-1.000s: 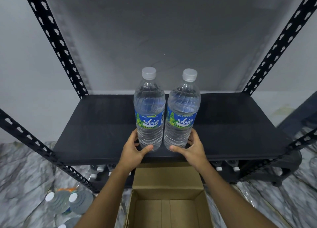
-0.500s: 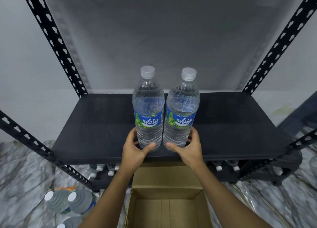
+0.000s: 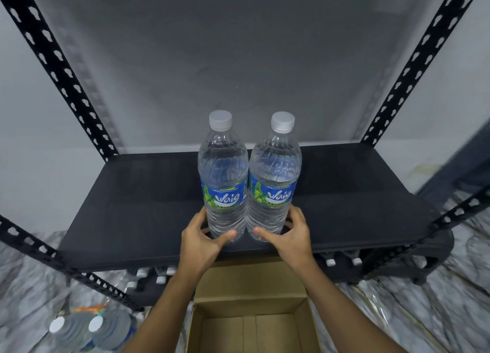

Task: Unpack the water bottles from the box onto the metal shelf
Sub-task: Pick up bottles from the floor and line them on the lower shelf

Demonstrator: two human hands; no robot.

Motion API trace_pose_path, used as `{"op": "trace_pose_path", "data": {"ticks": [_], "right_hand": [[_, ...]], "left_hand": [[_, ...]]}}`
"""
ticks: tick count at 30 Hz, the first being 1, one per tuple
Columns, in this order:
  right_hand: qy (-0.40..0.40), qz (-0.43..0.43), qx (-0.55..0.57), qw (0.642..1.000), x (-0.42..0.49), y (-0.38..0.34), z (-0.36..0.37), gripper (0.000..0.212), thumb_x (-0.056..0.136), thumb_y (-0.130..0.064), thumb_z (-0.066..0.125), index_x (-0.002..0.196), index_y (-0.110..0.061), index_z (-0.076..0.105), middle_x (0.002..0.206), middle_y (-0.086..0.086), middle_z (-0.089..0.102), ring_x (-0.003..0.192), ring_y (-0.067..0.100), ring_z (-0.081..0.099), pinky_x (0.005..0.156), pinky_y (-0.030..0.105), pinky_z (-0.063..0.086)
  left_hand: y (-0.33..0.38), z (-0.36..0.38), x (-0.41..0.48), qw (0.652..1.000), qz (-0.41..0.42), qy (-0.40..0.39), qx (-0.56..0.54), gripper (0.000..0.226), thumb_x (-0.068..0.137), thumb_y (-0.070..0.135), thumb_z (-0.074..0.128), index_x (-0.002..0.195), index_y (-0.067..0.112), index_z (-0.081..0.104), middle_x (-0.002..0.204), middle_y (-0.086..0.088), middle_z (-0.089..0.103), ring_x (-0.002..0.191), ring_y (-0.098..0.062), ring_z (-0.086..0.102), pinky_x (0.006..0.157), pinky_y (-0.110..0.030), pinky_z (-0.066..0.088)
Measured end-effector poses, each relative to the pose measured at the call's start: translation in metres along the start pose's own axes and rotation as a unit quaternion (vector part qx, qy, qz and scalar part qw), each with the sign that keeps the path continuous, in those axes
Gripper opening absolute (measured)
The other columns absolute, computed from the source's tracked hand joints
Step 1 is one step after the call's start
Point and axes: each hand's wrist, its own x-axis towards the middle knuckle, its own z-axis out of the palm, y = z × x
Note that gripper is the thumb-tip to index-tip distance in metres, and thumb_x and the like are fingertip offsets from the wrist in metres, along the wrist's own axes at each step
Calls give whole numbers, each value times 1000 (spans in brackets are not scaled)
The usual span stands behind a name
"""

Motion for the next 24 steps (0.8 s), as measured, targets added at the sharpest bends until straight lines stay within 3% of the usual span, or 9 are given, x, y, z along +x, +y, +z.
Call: {"op": "trace_pose_path", "data": {"ticks": [5, 12, 15, 18, 21, 24], "right_hand": [[21, -13, -12, 1000, 4, 7, -35, 75, 55, -29, 93, 121, -21, 59, 119, -8, 53, 108, 3, 59, 91, 21, 51], [69, 8, -10, 998, 23, 26, -108, 77, 56, -27, 93, 125, -20, 58, 119, -11, 56, 109, 6, 61, 92, 27, 52], [83, 29, 16, 996, 38, 33, -139, 88, 55, -26, 93, 133, -22, 51, 121, -14, 63, 108, -1, 62, 89, 20, 52], [92, 30, 12, 995, 60, 41, -168, 80, 59, -18, 91, 131, -15, 54, 119, -9, 67, 108, 3, 64, 89, 24, 54], [94, 22, 0, 995, 87, 47, -186, 71, 63, -9, 89, 127, -9, 57, 115, -6, 68, 104, 1, 66, 87, 21, 55], [84, 20, -13, 996, 119, 53, -201, 70, 62, -12, 89, 125, -13, 57, 111, -8, 69, 99, -1, 67, 86, 20, 55]], "left_hand": [[13, 37, -3, 1000, 20, -8, 14, 73, 63, 18, 93, 129, 24, 62, 112, 15, 70, 102, 6, 65, 84, -9, 51], [36, 121, -1, 998, 52, -23, 31, 72, 62, 26, 92, 127, 28, 62, 110, 13, 68, 98, 3, 66, 84, -16, 54], [42, 156, 9, 997, 56, -38, 32, 70, 62, 32, 91, 125, 28, 62, 111, 11, 69, 100, 0, 66, 87, -28, 57], [48, 192, 25, 995, 64, -55, 43, 68, 63, 40, 88, 123, 32, 60, 113, 12, 69, 105, -3, 66, 90, -35, 57], [56, 218, 46, 994, 71, -63, 52, 68, 63, 40, 88, 124, 28, 60, 113, 11, 70, 105, -6, 67, 92, -35, 56], [62, 243, 70, 992, 77, -69, 68, 67, 66, 36, 89, 124, 22, 60, 114, 6, 71, 104, -10, 67, 90, -28, 55]]}}
